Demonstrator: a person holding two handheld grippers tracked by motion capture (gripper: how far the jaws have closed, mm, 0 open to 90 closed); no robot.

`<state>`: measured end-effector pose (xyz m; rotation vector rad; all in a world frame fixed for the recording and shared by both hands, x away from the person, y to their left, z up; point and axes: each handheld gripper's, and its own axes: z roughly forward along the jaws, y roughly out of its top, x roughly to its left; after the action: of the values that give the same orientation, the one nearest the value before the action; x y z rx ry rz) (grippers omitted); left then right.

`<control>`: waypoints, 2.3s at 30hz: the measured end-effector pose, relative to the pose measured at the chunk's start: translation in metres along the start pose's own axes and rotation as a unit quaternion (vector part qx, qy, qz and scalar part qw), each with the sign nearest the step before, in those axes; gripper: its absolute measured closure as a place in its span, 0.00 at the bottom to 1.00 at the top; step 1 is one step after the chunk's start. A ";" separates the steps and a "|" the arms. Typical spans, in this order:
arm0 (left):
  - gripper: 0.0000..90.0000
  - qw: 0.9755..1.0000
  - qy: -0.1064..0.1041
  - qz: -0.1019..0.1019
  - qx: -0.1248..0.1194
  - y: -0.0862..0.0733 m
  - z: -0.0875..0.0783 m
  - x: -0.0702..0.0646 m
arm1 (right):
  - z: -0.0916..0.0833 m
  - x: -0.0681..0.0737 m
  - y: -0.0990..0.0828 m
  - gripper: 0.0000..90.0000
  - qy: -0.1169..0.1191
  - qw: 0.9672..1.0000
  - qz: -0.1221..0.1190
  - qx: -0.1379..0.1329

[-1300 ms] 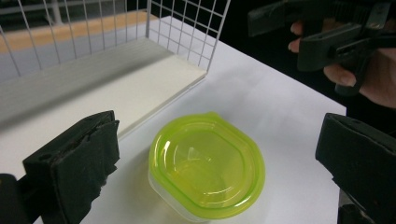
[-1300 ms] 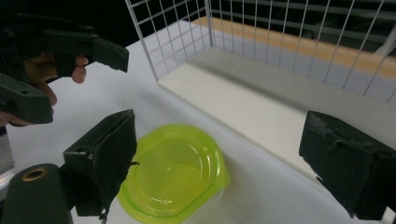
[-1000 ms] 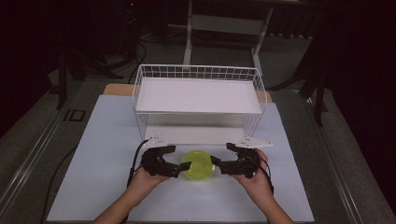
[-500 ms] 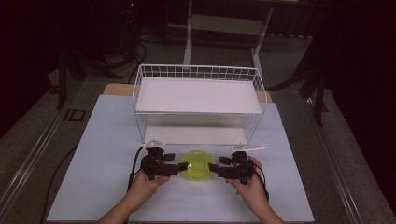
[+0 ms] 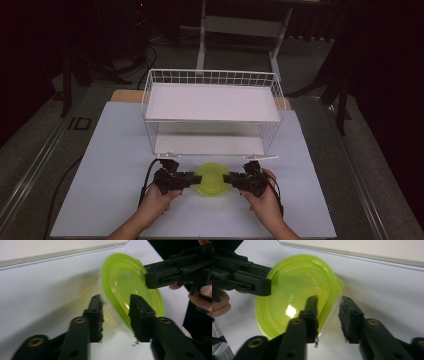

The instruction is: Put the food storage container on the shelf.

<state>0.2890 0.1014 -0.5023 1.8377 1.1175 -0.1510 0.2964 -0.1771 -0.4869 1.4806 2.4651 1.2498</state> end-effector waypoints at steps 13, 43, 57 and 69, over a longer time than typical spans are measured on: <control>0.85 0.999 0.033 -0.007 -0.005 -0.011 -0.012 -0.017 | -0.008 0.013 -0.006 0.87 0.002 1.000 0.013 -0.023; 0.90 0.998 0.011 0.017 -0.055 0.032 -0.056 -0.048 | -0.066 0.047 0.023 0.90 0.010 0.993 -0.051 -0.103; 0.90 0.998 0.010 0.032 -0.054 0.077 -0.071 -0.059 | -0.089 0.050 0.059 0.90 0.021 0.991 -0.058 -0.119; 0.90 0.996 0.031 0.044 -0.073 0.125 -0.087 -0.070 | -0.101 0.050 0.103 0.90 0.011 0.989 -0.048 -0.139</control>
<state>0.3118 0.1076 -0.3366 1.7660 1.0601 0.0377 0.3066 -0.1785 -0.3346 1.2712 2.2282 1.5223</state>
